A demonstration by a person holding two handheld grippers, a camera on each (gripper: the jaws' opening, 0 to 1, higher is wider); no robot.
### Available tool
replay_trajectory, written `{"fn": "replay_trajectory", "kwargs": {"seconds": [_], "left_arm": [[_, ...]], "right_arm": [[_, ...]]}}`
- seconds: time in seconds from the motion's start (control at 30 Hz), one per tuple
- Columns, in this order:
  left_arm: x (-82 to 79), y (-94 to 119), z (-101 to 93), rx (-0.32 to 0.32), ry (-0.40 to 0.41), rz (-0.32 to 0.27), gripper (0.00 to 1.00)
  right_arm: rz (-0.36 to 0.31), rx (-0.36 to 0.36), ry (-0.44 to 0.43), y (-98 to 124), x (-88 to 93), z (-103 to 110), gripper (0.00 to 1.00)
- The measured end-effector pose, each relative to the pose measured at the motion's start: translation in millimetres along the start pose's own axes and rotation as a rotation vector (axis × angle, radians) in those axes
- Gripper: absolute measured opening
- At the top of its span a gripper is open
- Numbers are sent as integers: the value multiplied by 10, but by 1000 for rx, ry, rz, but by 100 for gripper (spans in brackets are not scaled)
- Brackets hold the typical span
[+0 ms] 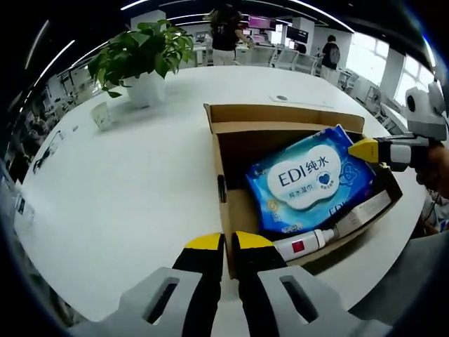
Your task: Operate the shoe box by opening the lid, removing the specified soft item, and placing it in the target area until the item is outside and the box remains undamaged.
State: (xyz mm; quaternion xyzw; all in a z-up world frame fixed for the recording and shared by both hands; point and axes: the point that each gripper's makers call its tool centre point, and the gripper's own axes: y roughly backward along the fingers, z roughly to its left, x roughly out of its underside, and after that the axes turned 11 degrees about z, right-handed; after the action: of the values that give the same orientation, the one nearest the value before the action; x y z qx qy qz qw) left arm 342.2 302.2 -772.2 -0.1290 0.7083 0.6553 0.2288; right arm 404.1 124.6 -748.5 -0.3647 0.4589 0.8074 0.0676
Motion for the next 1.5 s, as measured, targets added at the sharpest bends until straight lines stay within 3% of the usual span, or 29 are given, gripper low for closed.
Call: {"fn": "replay_trajectory", "kwargs": {"seconds": [0.23, 0.5, 1.0, 1.33, 1.5], "left_arm": [[-2, -3, -1, -2, -7, 6, 4], [-45, 20, -5, -12, -68, -8, 6], [-407, 189, -132, -19, -149, -93, 16], [-561, 160, -222, 0, -197, -97, 17], [-585, 72, -332, 47, -201, -81, 17]], "right_arm": [[-9, 4, 12, 21, 8, 13, 0], [-1, 6, 13, 9, 32, -12, 0], [13, 25, 39, 1, 99, -60, 0], [23, 29, 36, -8, 110, -94, 0], [23, 32, 32, -13, 129, -115, 0]]}}
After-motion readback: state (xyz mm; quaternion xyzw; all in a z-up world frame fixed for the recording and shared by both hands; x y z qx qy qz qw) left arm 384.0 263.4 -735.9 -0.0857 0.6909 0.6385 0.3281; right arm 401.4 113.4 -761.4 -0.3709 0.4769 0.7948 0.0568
